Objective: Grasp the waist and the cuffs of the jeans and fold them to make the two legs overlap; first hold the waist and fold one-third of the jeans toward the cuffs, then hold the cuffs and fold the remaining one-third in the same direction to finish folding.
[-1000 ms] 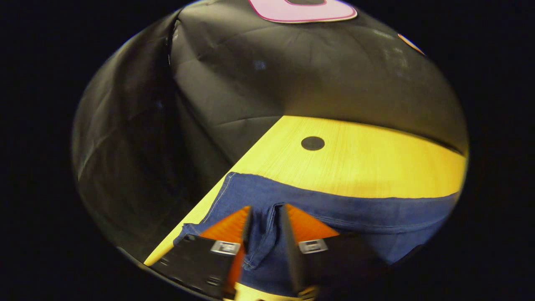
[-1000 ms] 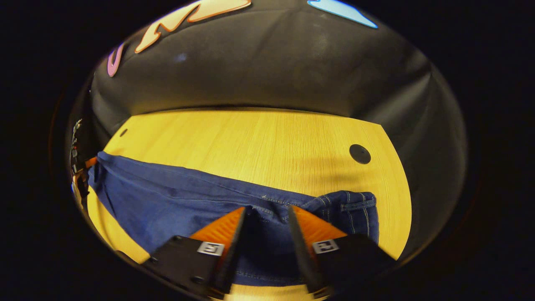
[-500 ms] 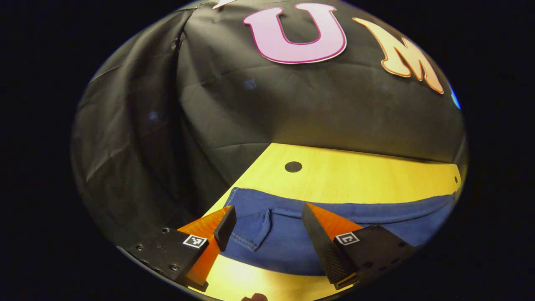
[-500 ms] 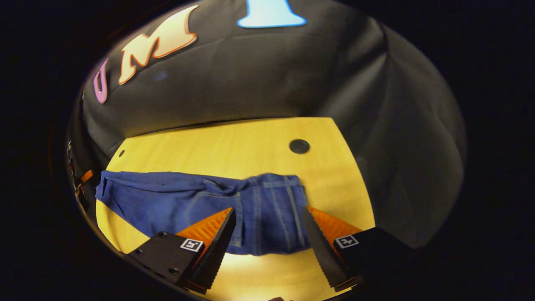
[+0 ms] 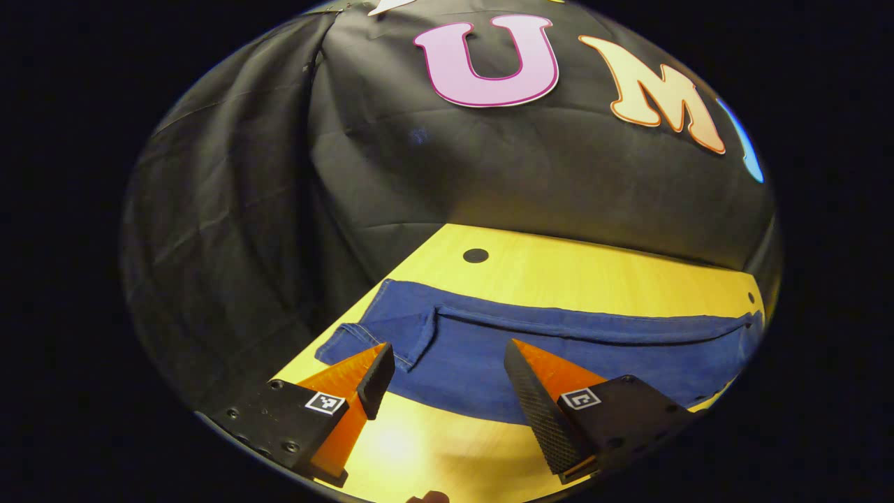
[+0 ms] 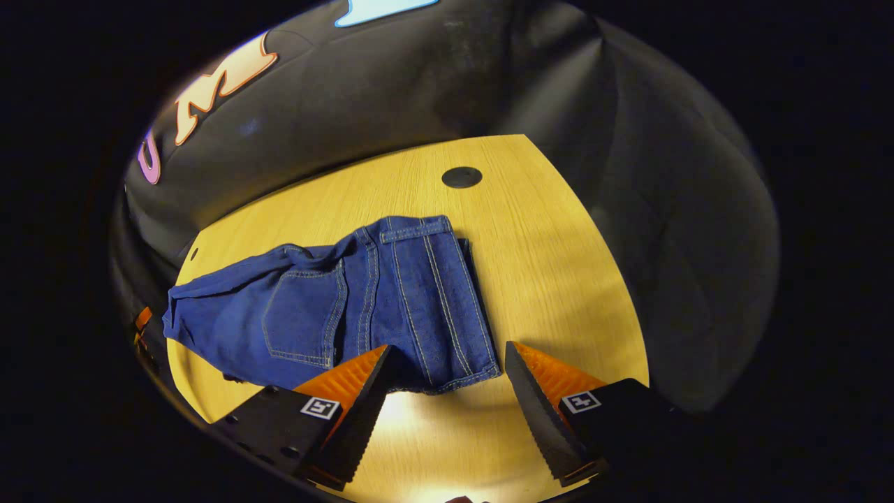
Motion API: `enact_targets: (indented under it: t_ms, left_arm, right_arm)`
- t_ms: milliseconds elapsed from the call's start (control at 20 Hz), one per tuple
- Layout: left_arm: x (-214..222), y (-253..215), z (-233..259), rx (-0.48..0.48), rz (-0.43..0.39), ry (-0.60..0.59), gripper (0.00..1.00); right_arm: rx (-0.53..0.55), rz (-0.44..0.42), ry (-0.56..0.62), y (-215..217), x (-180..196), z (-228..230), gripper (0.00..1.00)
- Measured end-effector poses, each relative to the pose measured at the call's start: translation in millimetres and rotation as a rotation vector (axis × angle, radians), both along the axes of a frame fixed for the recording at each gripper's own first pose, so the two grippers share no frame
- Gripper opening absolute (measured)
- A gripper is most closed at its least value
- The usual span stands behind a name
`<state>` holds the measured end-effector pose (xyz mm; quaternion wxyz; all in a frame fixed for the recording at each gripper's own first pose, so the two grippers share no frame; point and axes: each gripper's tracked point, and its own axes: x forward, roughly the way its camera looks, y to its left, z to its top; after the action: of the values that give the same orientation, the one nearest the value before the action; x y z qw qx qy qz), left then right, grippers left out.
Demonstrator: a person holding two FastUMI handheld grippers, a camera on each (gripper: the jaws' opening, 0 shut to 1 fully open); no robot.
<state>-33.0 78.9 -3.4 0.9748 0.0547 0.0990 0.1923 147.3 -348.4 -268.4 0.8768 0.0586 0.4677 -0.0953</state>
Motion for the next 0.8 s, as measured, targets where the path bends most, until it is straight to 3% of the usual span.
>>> enact_targets:
  t_ms: [200,250,400,550,600,650,800]
  left_arm:
    - [-11.9,-8.9,-2.7,0.019,-0.002,0.000,0.96]
    - [-14.0,-11.0,-1.9,0.022,-0.006,-0.004,0.96]
    - [-21.0,-20.0,-3.1,0.019,-0.010,-0.010,0.96]
    - [-26.9,-27.7,-7.9,0.005,-0.016,-0.005,0.96]
    - [-28.5,-31.3,-8.3,0.002,-0.019,-0.006,0.96]
    - [-30.5,-33.8,-9.9,0.001,-0.019,-0.006,0.96]
    - [-34.6,-45.2,-12.5,0.006,-0.028,-0.003,0.96]
  right_arm:
    - [0.009,0.003,-0.035,-1.0,1.7,-3.4,0.98]
    - [-0.004,0.016,-0.037,-1.2,-0.1,-6.3,0.92]
    - [0.011,0.026,-0.069,4.5,1.4,-5.9,0.90]
    - [0.030,-0.003,-0.082,11.9,4.4,-11.3,0.43]
    - [0.027,0.006,-0.087,12.2,3.7,-8.7,0.34]
    - [0.024,0.006,-0.094,12.8,5.9,-9.8,0.29]
    - [0.017,0.005,-0.132,13.6,7.1,-7.3,0.28]
